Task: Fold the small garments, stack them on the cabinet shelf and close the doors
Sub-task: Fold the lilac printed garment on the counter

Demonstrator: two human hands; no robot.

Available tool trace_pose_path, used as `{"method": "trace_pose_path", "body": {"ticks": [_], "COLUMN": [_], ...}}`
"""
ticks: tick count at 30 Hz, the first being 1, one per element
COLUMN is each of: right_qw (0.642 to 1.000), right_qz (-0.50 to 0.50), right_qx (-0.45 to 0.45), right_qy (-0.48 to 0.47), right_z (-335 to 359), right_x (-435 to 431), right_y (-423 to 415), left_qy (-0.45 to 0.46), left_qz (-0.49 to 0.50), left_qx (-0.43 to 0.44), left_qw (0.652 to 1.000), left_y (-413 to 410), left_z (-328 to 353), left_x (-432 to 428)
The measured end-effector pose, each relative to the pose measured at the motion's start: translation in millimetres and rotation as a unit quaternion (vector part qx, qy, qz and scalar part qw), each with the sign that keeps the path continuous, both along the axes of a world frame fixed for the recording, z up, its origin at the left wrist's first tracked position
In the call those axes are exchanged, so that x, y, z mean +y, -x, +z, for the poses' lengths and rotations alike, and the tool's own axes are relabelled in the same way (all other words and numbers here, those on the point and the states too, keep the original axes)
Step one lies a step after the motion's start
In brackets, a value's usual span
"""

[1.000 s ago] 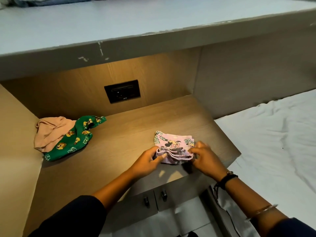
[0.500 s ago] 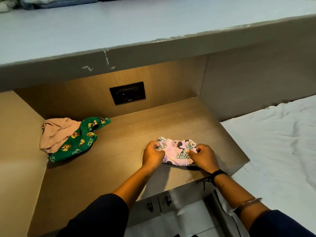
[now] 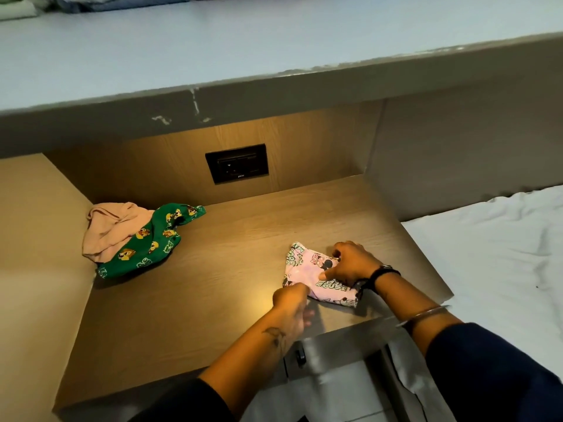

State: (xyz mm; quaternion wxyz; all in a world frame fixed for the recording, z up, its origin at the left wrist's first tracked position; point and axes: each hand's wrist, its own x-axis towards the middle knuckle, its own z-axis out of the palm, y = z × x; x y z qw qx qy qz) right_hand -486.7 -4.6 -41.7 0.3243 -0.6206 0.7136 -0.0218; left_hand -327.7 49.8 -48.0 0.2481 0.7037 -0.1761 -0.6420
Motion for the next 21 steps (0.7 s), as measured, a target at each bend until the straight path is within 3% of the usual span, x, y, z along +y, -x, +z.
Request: {"method": "trace_pose_path", "body": {"ticks": [3,7,11,14,18,21], "right_qw": [0.997,0.987,0.942,0.907,0.909,0.94], "right_qz": [-0.033,-0.105,-0.196,-0.244,-0.283,-0.255], "right_qx": [-0.055,-0.108,-0.272,-0.337,-0.274,-0.164], "right_qy": [-0.035,-0.049,0.009,0.066,0.137,0.157], "right_z": [0.5,-4.3,4.6,10.7,-0.2,-18.0], "right_x": [1.1,10.3,30.9,41.4,44.3,51.8], "right_y": [2.4,17.9,45.3,71.0,105.6,124.7], "left_qy": [0.0,0.033,0.118,0.157,0.176,0.211], "left_qz": [-0.046,-0.024,-0.035,-0.031,-0.072,-0.146], "left_qx": [0.02,-0.004,0.053,0.098,0.118,0.011], "left_qw": [0.999,0.999,0.991,0.982,0.975,0.966], "left_y": [9.8,27.9,58.3,85.8,120.8,143.2], "left_z": [6.6,12.8,13.2,14.1,13.6,0.4], "left_x": [-13.6,-24.0,-28.6,-34.5,-40.3,-34.0]}}
